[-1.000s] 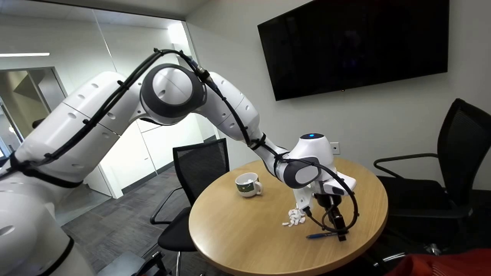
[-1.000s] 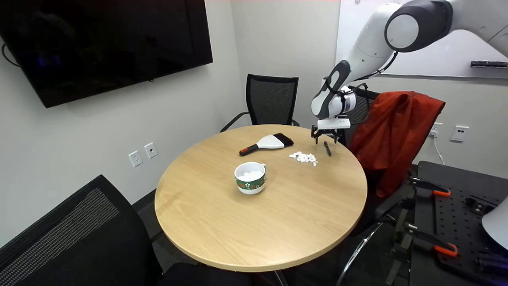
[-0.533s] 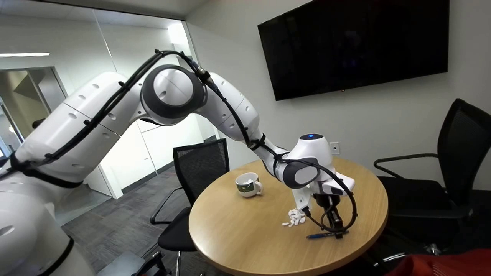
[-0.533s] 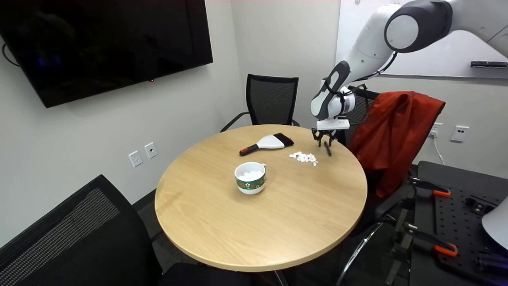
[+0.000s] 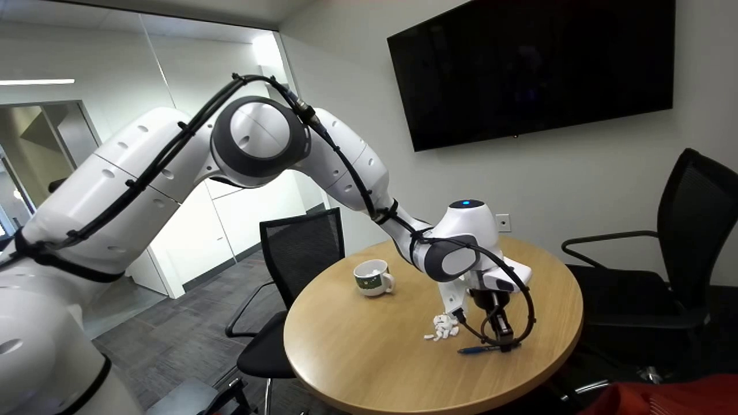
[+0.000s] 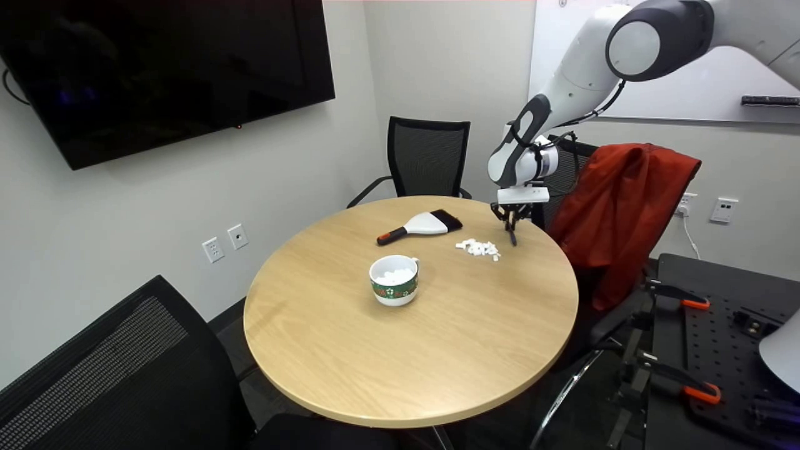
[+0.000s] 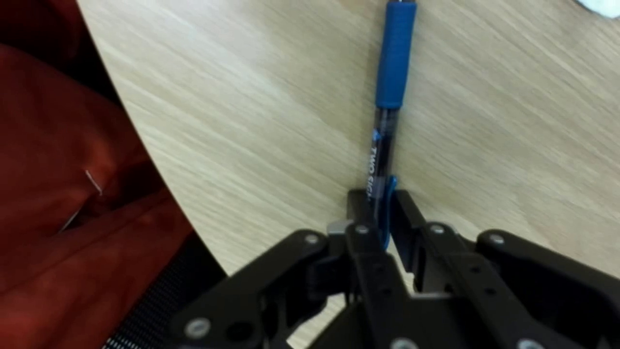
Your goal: Use the pen to stir the contents in the mug then empty the mug.
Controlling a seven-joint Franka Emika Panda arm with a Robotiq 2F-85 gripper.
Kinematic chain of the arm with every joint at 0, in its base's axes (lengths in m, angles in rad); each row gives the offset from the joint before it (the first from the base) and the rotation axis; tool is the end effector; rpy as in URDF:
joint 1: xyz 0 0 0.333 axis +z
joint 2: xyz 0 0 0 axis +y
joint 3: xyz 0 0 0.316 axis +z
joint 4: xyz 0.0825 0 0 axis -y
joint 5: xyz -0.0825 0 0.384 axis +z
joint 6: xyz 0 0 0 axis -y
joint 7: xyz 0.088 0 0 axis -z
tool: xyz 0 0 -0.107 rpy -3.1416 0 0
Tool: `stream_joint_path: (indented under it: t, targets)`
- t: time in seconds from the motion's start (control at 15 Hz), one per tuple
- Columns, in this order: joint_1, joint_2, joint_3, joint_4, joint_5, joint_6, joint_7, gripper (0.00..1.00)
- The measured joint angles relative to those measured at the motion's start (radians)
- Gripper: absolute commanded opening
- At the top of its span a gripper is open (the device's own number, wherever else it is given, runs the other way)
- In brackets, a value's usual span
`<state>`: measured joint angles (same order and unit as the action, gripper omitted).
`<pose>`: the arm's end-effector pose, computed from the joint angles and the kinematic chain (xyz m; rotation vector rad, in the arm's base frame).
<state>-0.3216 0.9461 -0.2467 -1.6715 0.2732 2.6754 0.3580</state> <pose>0.5663 -0.3542 0.0740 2.6482 -1.5465 0.1403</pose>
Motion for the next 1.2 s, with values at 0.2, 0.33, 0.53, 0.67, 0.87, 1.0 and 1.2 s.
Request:
stream_joint_path:
  t: [0.2,0.33,0.53,0.67,0.87,1.0,1.2]
  targets:
    - [0.034,-0.074,-0.015,-0.080,0.000,0.015,0.000,0.04]
    - [0.075,-0.157,-0.027,-0.167,-0.002,0.065,0.000,0.04]
    - [0.164,-0.290,-0.059,-0.299,-0.017,0.146,0.003,0.04]
    - [0.234,-0.374,-0.087,-0.376,-0.058,0.164,0.009,0.16]
    - [0.287,-0.466,-0.094,-0.452,-0.106,0.161,0.009,0.16]
    - [0.291,-0.483,-0.096,-0.470,-0.110,0.161,0.009,0.16]
    - [0.290,-0.483,-0.105,-0.475,-0.111,0.161,0.008,0.16]
